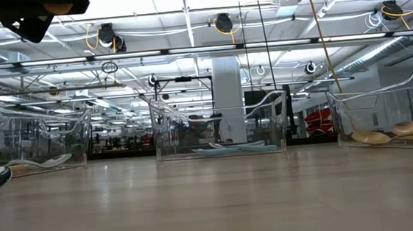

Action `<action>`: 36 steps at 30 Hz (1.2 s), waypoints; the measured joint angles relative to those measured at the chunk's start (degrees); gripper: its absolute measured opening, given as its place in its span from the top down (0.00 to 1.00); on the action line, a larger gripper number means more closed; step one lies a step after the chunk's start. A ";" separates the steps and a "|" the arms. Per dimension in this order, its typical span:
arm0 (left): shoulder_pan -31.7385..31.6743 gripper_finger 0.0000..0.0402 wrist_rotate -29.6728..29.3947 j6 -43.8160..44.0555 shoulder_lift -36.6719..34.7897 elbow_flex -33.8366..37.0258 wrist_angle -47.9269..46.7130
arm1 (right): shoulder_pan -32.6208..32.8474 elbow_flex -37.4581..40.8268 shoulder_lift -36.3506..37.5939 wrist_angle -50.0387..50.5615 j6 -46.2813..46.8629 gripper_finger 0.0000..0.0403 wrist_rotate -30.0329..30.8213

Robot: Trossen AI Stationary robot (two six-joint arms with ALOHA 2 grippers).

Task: Sort silverware by color (type)
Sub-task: Put the yellow spoon into the left transparent bin

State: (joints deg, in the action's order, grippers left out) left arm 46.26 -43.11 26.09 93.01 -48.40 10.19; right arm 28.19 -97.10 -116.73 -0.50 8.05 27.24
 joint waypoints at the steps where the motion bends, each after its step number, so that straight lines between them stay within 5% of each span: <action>1: 0.00 0.94 0.03 -0.07 0.00 0.00 -0.25 | 0.17 0.00 0.12 0.09 -0.10 0.89 -0.09; 5: -0.02 0.91 -0.28 0.27 -0.04 -0.02 0.15 | 0.89 0.02 0.59 0.35 0.04 0.92 1.12; 18: 1.43 0.64 -6.37 -4.39 -0.07 -0.02 7.37 | 7.62 0.02 0.15 1.08 1.08 0.92 23.96; 26: 1.83 0.54 -6.33 -8.35 -0.07 -0.02 13.15 | 8.30 0.02 -2.25 -9.32 -3.94 0.92 23.65; 36: 5.15 0.54 -9.63 -19.79 -0.02 -0.02 23.96 | 8.29 0.02 -1.23 -15.62 -12.15 0.92 18.17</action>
State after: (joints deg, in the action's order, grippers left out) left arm 51.41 -52.74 6.30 92.99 -48.42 34.15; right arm 36.48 -97.08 -117.96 -16.13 -4.10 45.41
